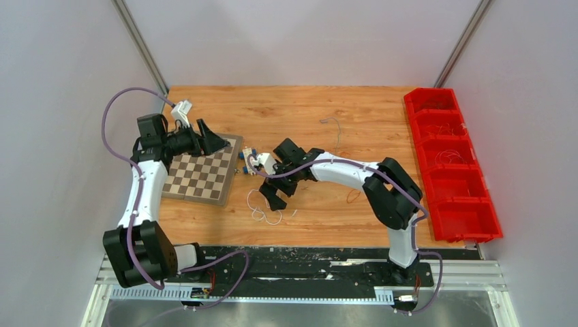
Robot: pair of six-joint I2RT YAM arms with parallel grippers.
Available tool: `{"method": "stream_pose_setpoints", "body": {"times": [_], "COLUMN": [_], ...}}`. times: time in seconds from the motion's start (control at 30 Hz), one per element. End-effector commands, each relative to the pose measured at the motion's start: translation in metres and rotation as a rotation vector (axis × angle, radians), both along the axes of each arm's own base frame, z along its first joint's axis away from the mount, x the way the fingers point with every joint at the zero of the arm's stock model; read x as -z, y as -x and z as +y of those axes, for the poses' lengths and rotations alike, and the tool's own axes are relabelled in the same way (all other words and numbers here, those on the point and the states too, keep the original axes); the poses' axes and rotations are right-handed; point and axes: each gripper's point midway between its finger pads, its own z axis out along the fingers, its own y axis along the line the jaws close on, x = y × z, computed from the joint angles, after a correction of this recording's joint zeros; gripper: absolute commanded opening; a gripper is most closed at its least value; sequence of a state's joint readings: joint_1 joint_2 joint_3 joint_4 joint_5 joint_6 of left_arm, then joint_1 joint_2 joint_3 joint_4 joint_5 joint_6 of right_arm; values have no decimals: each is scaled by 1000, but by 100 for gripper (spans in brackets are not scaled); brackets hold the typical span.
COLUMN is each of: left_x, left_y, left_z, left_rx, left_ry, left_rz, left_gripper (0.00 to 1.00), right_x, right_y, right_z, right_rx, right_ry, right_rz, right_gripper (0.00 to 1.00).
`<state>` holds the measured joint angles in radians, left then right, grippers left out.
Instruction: Untangle the cables
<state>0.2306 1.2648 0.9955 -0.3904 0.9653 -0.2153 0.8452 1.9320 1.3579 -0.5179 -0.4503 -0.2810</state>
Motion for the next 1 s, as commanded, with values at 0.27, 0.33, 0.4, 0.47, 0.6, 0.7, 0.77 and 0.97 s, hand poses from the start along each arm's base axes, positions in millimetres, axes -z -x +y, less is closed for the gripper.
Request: {"method": "stream_pose_setpoints", "body": {"times": [0.27,0.33,0.4,0.47,0.6,0.7,0.77,0.97], "left_x": [-30,-32,-34,-35,-40,-43,-44,-52], "left_y": [5,5,4,2,-2,-2,-2,0], "left_z": [1,2,1,1,-1,-7,-13,-41], "left_rx": [-26,-25,-23,-21,1,30,60,159], "left_ry": [-17,-21,-19,-17,3,18,10,-34], "left_rz": [-111,-121,-128,-135,-158,-171,-186,-241], "left_gripper": [91,91,90,90,90,90,91,91], "right_x": [44,43,32,12,-55,-119,-164,-287], "right_y": [-13,-15,-16,-25,-55,-77,-89,-117], "right_z": [29,18,6,-9,-43,-71,-93,-167], "right_rx": [70,52,25,26,77,139,188,388], "right_ry": [89,117,123,111,-13,-130,-194,-357], "right_rz": [-112,-155,-199,-237,-264,-312,-370,-544], "right_gripper": [49,27,2,0,0,0,0,0]}}
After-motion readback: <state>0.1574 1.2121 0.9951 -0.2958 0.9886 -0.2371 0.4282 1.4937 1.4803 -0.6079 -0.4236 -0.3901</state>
